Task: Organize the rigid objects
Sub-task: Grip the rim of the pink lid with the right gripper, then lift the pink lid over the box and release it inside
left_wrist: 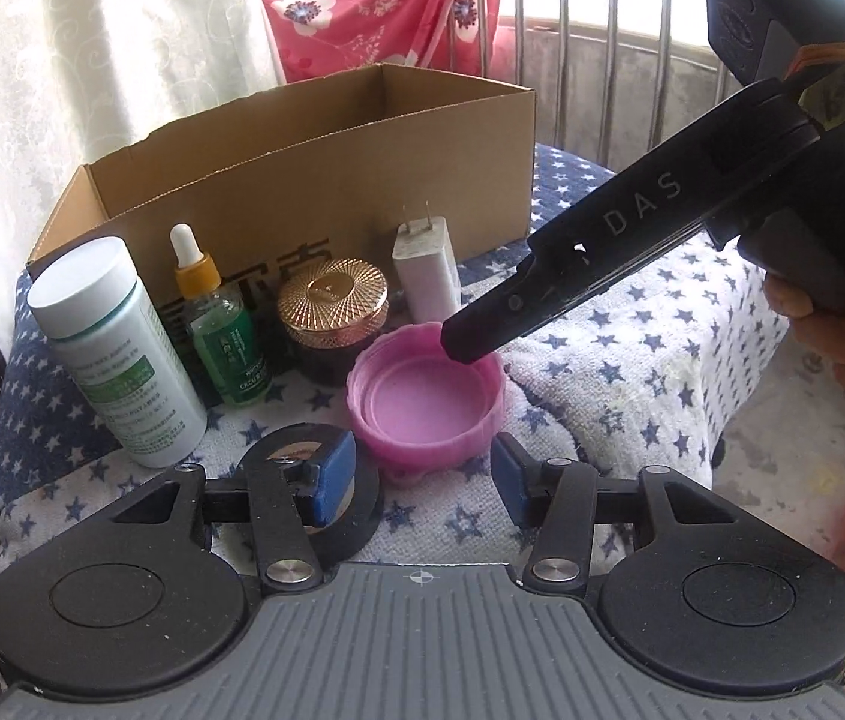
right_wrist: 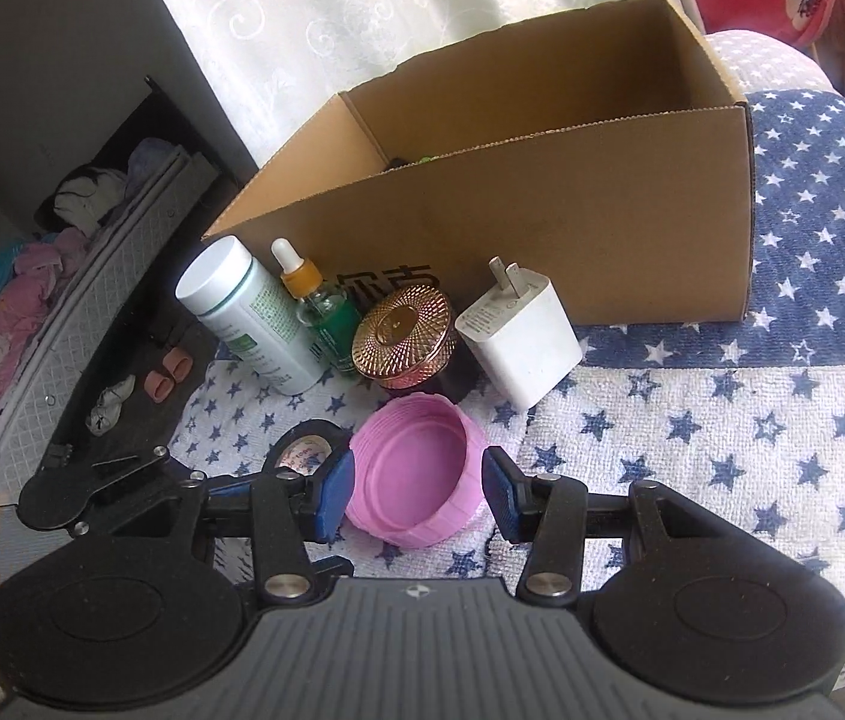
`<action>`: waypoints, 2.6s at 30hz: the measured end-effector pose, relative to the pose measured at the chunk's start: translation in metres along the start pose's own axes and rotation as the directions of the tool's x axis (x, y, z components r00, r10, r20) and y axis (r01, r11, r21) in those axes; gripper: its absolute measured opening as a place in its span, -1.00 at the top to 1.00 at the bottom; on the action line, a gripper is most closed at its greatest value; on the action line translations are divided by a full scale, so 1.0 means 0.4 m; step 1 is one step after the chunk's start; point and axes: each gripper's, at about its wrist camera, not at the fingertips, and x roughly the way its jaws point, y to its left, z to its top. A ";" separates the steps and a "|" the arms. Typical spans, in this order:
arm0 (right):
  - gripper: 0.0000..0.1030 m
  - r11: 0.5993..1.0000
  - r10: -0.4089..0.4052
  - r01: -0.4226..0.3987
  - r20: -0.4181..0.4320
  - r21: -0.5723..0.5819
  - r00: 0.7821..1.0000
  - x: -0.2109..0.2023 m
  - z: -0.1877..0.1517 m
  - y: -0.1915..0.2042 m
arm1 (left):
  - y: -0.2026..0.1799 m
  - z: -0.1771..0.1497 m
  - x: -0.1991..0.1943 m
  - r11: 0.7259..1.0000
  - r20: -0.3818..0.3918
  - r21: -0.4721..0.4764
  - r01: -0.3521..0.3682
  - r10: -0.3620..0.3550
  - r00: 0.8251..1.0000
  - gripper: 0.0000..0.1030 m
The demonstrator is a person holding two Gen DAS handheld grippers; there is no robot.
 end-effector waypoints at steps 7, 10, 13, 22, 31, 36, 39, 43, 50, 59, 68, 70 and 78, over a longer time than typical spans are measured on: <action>0.16 1.000 -0.009 0.009 -0.011 -0.015 1.000 0.042 -0.004 -0.019 | 0.006 0.021 0.049 1.000 -0.026 -0.001 -0.014 0.014 1.000 -0.16; 0.23 1.000 -0.007 0.006 -0.015 -0.025 1.000 0.052 -0.004 -0.020 | 0.006 0.026 0.061 1.000 -0.030 -0.001 -0.003 0.003 1.000 -0.23; 0.30 0.999 -0.021 0.021 -0.013 -0.039 1.000 0.062 -0.003 -0.020 | 0.000 0.031 0.074 1.000 -0.037 0.010 0.001 0.000 0.999 -0.25; 0.56 0.999 -0.039 0.039 0.000 -0.029 0.999 0.079 -0.002 -0.036 | -0.006 0.022 0.092 1.000 -0.034 0.025 -0.003 0.004 0.999 -0.29; 0.59 0.998 -0.066 0.066 0.032 -0.024 0.997 0.055 -0.016 -0.018 | -0.020 0.016 0.052 1.000 0.004 0.014 0.003 -0.003 1.000 -0.28; 0.59 0.995 -0.093 0.095 0.080 -0.018 0.992 -0.013 -0.032 0.017 | -0.044 0.016 -0.022 0.998 0.099 0.057 0.013 -0.019 0.995 -0.28; 0.59 0.991 -0.120 0.125 0.130 -0.035 0.984 -0.068 -0.038 0.052 | -0.063 0.037 -0.064 0.997 0.167 0.075 0.024 -0.036 0.985 -0.28; 0.59 0.987 -0.139 0.150 0.195 -0.047 0.971 -0.135 -0.023 0.091 | -0.068 0.076 -0.101 0.994 0.254 0.106 0.014 -0.041 0.966 -0.28; 0.59 0.986 -0.112 0.141 0.276 -0.088 0.955 -0.211 0.066 0.146 | -0.065 0.140 -0.152 0.991 0.370 0.126 -0.039 -0.011 0.929 -0.27; 0.59 0.985 -0.036 0.076 0.253 -0.152 0.967 -0.181 0.233 0.184 | 0.003 0.221 -0.150 0.991 0.393 0.075 -0.107 0.069 0.917 -0.27; 0.59 0.979 0.005 0.025 0.147 -0.203 0.989 -0.067 0.379 0.200 | 0.139 0.290 -0.095 0.996 0.308 -0.026 -0.081 0.085 0.948 -0.26; 0.59 0.980 0.009 0.013 0.106 -0.200 0.994 -0.029 0.412 0.198 | 0.181 0.304 -0.073 0.997 0.264 -0.059 -0.056 0.069 0.962 -0.25; 0.59 0.989 0.004 -0.017 -0.086 -0.150 0.996 0.150 0.493 0.154 | 0.305 0.295 0.022 0.984 0.084 -0.179 0.018 -0.003 0.996 -0.25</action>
